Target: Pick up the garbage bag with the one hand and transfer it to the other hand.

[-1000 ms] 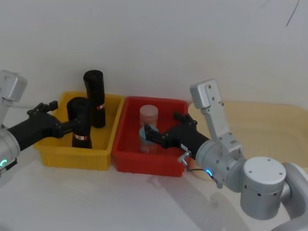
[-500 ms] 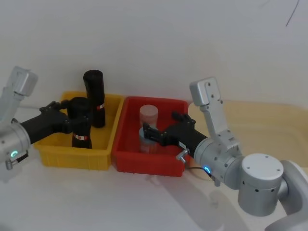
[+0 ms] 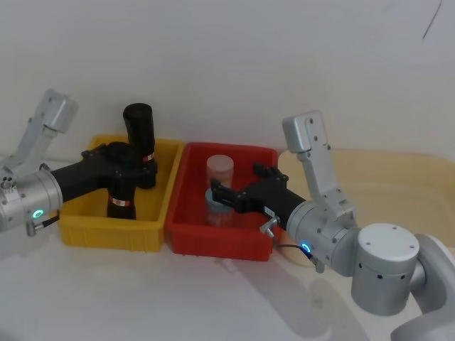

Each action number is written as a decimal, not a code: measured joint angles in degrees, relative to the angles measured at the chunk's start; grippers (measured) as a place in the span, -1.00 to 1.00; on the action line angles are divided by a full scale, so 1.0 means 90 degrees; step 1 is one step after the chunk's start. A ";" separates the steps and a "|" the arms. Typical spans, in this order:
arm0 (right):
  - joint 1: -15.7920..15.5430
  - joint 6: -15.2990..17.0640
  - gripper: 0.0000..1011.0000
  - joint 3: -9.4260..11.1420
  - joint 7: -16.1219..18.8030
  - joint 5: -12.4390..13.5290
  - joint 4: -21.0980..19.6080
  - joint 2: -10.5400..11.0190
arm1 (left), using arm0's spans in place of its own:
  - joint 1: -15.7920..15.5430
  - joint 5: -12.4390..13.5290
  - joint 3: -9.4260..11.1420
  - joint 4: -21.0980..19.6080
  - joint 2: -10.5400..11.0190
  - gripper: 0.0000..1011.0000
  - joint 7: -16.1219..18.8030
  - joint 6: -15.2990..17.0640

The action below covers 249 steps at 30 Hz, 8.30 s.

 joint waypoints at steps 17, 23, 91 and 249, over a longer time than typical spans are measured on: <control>0.0067 0.0069 0.98 -0.0043 0.0213 0.0186 0.0129 0.0082 | -0.0355 0.0090 0.0260 0.0275 -0.0042 0.61 -0.0212 0.0016; 0.0060 0.0091 0.98 -0.0064 0.0260 0.0250 0.0145 0.0109 | -0.0404 0.0103 0.0294 0.0314 -0.0045 0.25 -0.0241 0.0020; 0.0921 -0.0372 0.98 -0.0406 0.0062 -0.0272 0.1956 -0.0481 | -0.0478 0.0118 0.0348 0.0370 -0.0055 0.05 -0.0280 0.0028; -0.0694 -0.1391 0.98 0.2168 -0.0669 0.0190 -0.0551 0.0735 | -0.5460 -0.0713 0.1682 0.6781 -0.3072 0.05 -0.4054 -0.4012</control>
